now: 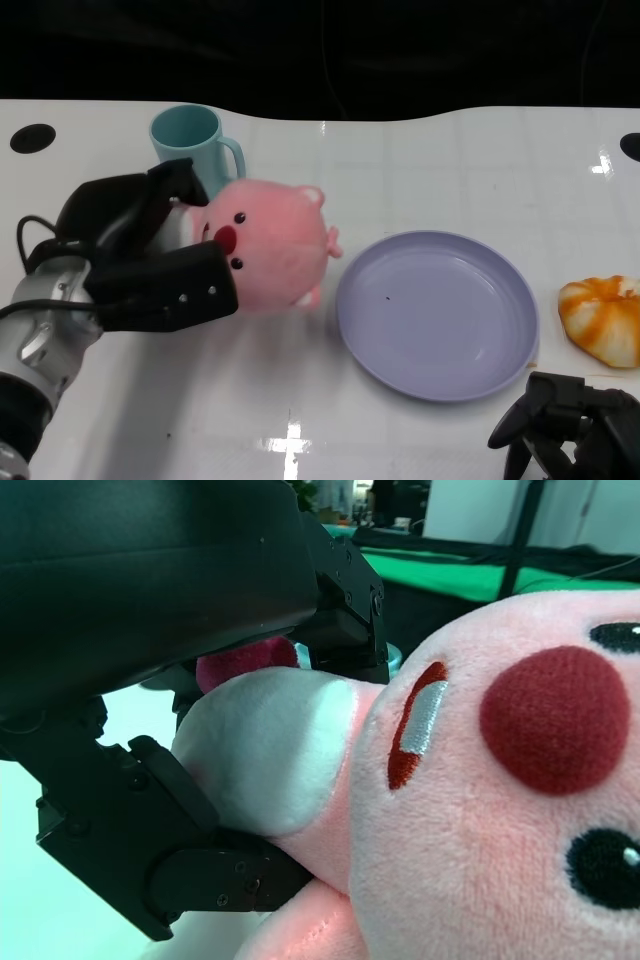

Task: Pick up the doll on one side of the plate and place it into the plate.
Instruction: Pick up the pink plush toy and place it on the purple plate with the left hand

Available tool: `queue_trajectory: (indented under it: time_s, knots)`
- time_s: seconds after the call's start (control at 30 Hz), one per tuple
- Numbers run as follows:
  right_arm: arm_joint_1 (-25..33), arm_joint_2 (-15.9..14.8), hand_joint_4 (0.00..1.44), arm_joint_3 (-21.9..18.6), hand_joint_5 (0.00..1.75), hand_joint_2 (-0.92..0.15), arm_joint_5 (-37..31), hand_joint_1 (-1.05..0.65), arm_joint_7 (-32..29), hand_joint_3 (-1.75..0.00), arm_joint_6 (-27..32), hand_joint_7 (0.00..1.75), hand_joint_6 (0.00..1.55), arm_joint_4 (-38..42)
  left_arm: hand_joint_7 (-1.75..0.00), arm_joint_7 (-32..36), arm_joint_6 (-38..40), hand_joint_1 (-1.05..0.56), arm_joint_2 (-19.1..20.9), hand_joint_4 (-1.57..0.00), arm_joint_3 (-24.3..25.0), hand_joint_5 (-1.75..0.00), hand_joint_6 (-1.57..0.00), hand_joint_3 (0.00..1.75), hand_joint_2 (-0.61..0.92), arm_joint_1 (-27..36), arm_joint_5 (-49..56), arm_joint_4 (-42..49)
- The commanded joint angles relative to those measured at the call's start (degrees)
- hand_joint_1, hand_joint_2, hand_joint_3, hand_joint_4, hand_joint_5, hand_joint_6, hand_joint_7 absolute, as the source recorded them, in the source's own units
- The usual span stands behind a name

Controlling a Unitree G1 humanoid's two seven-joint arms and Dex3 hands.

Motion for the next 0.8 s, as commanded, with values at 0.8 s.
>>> queue_trajectory:
  time_s: [0.8]
  knots:
    - [2.2, -0.1, 0.94, 0.3, 1.42, -0.92, 0.1, -0.93, -0.3, -0.41, -0.1, 1.09, 0.91, -2.8, -1.75, -6.2, 11.2, -0.22, -17.8, -0.90, -5.6, -1.75, -0.71, 1.06, 0.51, -9.0, 3.1, -2.4]
